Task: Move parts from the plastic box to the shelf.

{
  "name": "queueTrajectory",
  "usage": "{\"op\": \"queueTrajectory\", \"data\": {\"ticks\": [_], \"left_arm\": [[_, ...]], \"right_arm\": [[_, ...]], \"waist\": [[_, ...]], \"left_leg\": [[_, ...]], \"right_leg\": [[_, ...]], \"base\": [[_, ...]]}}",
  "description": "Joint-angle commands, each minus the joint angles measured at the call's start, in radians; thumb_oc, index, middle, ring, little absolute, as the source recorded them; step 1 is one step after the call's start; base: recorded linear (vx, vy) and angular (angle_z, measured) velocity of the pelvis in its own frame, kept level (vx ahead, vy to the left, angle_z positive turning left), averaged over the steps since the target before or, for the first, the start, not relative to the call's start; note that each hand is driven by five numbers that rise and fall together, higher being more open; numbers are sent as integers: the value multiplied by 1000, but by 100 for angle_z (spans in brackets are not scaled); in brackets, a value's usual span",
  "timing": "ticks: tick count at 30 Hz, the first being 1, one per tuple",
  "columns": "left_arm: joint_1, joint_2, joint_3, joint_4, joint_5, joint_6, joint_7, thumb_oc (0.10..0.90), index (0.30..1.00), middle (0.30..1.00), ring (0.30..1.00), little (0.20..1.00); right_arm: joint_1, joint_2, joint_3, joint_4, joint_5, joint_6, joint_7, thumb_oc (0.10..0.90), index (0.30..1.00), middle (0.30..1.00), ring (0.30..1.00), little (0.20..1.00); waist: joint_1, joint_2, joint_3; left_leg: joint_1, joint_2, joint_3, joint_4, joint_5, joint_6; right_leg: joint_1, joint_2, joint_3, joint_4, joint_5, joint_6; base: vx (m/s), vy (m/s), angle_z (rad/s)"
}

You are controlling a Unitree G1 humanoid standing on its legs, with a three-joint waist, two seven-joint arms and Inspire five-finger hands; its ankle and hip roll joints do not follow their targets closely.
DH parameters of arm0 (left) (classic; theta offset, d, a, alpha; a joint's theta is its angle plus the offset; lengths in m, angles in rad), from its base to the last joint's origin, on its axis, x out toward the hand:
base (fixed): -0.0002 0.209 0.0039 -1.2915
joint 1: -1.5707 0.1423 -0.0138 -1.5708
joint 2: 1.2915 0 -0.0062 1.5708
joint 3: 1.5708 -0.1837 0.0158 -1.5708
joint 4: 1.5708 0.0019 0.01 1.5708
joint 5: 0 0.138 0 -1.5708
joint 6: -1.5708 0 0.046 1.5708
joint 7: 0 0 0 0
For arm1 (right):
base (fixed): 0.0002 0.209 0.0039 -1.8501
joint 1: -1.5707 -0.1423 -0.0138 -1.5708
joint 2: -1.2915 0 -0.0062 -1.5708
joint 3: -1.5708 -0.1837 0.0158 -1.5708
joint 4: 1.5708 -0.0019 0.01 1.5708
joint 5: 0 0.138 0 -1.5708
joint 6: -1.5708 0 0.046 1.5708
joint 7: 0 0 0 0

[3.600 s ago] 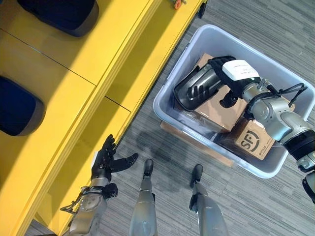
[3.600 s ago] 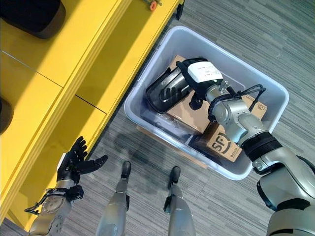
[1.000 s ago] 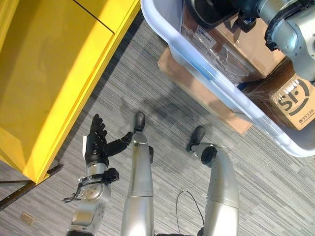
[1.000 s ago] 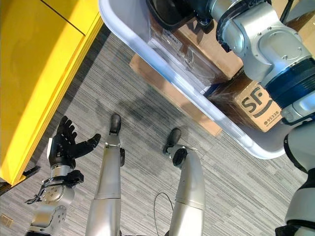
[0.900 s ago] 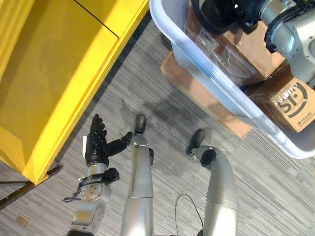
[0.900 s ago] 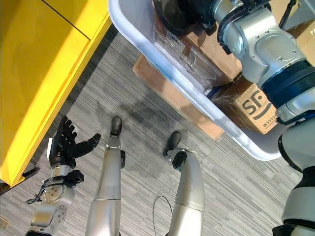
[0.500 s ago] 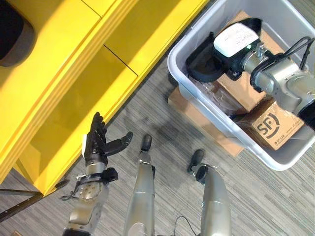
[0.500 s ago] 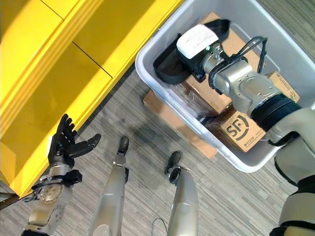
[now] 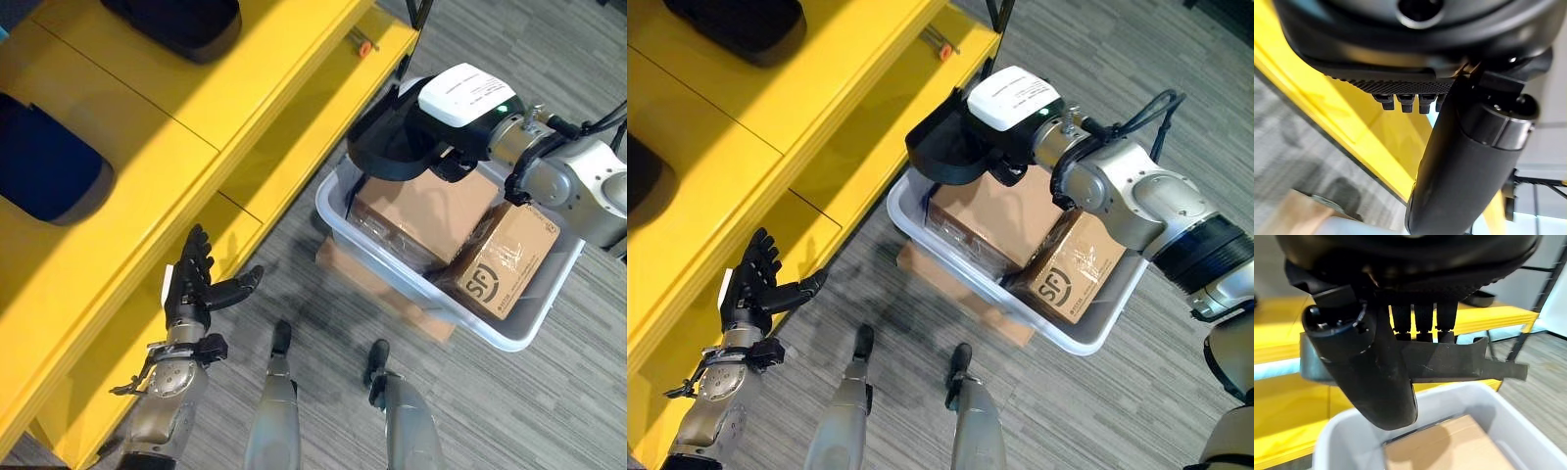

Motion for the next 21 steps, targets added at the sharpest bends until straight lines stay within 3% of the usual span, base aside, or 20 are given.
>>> {"op": "queueTrajectory", "data": {"ticks": [1, 10, 13, 21], "left_arm": [[33, 89, 33, -84, 77, -80, -4, 900, 1000, 1000, 1000, 1000], [14, 148, 98, -115, 327, -80, 62, 900, 1000, 1000, 1000, 1000], [-11, 222, 144, -179, 529, -82, 134, 900, 1000, 1000, 1000, 1000], [-78, 345, 187, -321, 778, -92, 240, 900, 1000, 1000, 1000, 1000]], "right_arm": [[-50, -41, -84, -30, 119, -19, -50, 400, 300, 300, 300, 300], [184, -55, -305, -78, 314, -46, -14, 400, 300, 300, 300, 300], [266, -32, -379, -94, 367, -64, -9, 400, 300, 300, 300, 300], [443, 70, -502, -134, 421, -91, -13, 400, 300, 300, 300, 300]], "waist": [[-14, -44, -127], [-24, -53, -240], [-33, -48, -292], [-41, -45, -356]], "left_leg": [[166, 30, -7, -6, -185, -3], [295, 35, 16, -88, -182, 0], [348, 33, 34, -118, -190, 3], [408, 36, 51, -130, -211, 8]], "right_leg": [[96, -44, 60, -202, 95, 91], [192, -59, 59, -245, 107, 114], [223, -67, 59, -256, 112, 129], [274, -75, 64, -256, 96, 137]], "base": [[31, 49, -8], [37, 50, -4], [29, 52, -9], [37, 25, -6]]}}
